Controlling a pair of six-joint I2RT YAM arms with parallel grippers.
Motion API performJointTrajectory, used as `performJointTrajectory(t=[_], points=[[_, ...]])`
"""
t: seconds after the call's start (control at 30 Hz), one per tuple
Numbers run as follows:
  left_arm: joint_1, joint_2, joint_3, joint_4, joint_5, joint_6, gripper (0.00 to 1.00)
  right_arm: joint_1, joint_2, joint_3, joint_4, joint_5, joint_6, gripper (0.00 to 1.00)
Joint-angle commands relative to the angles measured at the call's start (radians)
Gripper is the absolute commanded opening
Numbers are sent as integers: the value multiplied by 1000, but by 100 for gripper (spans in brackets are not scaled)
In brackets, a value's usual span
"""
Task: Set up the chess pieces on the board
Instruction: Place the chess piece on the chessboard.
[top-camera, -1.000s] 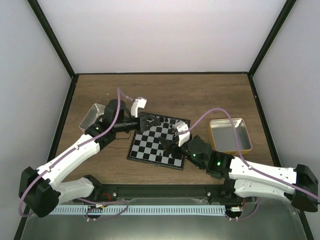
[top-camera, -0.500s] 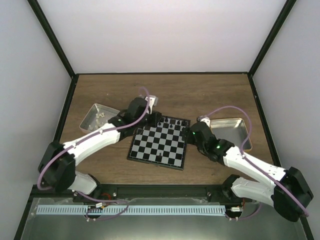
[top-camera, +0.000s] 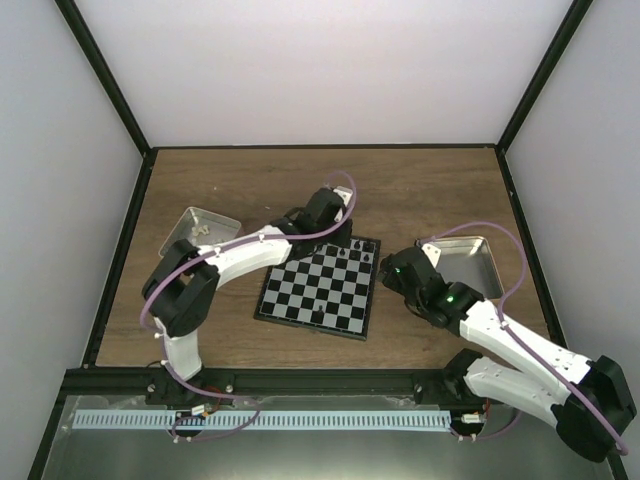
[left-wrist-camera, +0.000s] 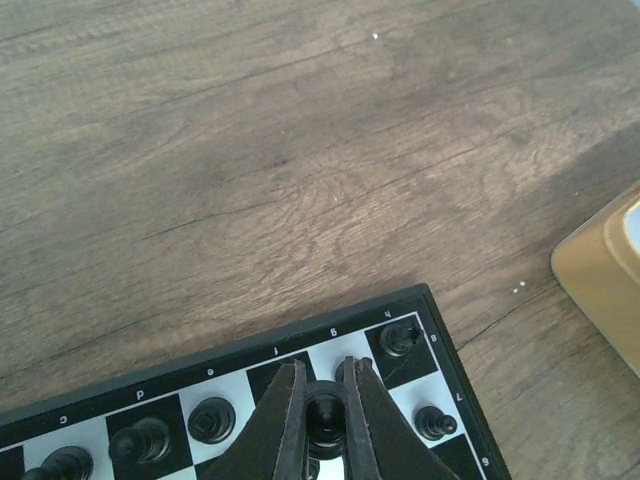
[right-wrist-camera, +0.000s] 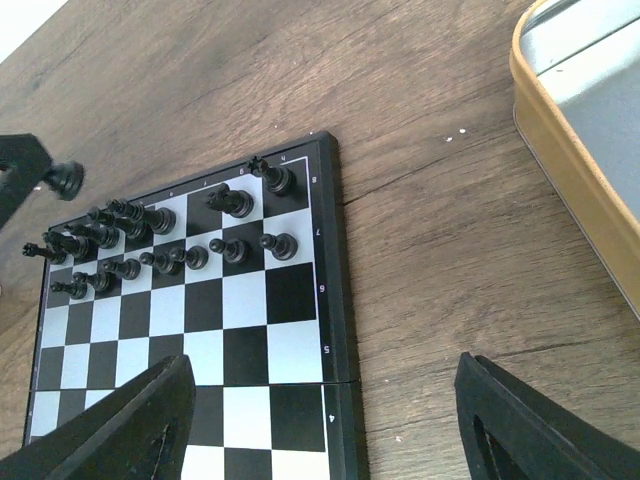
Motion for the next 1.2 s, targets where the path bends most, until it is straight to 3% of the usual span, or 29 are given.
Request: performJointTrajectory(t=[0.0, 0.47, 1.17], points=[[-17, 53, 62, -31, -32, 58, 4, -3, -10, 26, -30, 37, 29, 73], [-20, 210, 126, -38, -80, 96, 5, -3, 10, 24, -21, 21, 22, 73], [-17, 268, 159, -46, -71, 118, 11, -3, 22, 24, -10, 5, 19, 74]])
